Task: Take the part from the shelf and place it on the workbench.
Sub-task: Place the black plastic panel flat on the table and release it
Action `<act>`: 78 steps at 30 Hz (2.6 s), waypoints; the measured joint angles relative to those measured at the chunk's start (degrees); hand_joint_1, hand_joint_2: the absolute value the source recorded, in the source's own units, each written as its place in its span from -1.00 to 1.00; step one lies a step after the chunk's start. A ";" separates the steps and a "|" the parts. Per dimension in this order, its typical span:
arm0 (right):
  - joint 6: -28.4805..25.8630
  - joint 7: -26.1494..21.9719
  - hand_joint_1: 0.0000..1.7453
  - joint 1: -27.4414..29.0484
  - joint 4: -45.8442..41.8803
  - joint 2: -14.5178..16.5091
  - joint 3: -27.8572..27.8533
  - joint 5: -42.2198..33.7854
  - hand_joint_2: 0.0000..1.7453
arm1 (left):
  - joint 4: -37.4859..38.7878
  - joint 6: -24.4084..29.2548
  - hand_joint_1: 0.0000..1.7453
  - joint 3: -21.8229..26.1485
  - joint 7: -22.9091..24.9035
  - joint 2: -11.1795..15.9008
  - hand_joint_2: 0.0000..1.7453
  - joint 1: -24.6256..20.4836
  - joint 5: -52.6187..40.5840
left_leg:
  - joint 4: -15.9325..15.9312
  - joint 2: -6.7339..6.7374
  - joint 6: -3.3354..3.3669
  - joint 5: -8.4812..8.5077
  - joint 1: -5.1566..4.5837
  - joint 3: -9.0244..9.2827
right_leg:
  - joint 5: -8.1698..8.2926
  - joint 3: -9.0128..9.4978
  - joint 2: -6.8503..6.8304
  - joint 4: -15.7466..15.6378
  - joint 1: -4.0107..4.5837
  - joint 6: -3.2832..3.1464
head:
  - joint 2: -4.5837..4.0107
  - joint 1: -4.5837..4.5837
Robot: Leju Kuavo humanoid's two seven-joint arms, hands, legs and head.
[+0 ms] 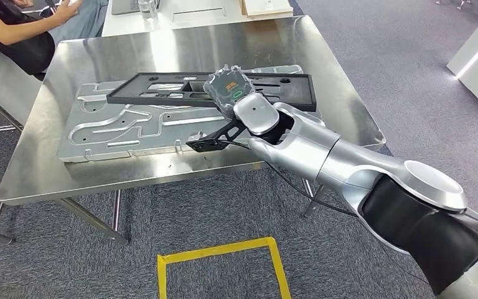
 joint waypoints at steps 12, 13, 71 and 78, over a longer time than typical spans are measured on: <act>-0.26 -0.30 1.00 0.60 1.28 0.19 0.31 -0.80 1.00 | 0.03 -0.77 -1.00 -0.05 -0.37 0.29 1.00 0.10 -0.07 | 1.07 0.02 0.36 -2.76 0.61 1.91 | 2.39 -4.71 -0.58 3.14 -0.79 1.51 | -0.01 0.39; -0.34 -0.29 1.00 0.64 1.31 0.19 0.32 -0.97 1.00 | 0.04 -0.80 -1.00 -0.06 -0.37 0.40 1.00 0.10 -0.08 | 1.39 0.01 0.05 -3.09 0.53 1.83 | 2.35 -4.15 -0.55 2.04 -0.67 1.23 | 0.00 0.35; -0.35 -2.32 1.00 3.79 5.07 1.93 0.65 -1.22 1.00 | 0.09 -1.00 -1.00 -0.33 0.01 1.23 1.00 0.18 0.54 | -0.47 -0.06 1.32 -2.14 0.48 2.88 | -0.32 -6.81 -0.39 9.30 -0.60 1.11 | 0.00 0.43; -0.32 -2.64 1.00 3.92 5.45 2.19 0.76 -1.31 1.00 | 0.09 -0.99 -1.00 -0.33 -0.10 1.26 1.00 0.17 0.52 | 1.77 -0.03 -0.42 -4.60 0.19 2.51 | 1.78 -3.00 -0.22 1.29 -0.59 -0.76 | -0.01 0.31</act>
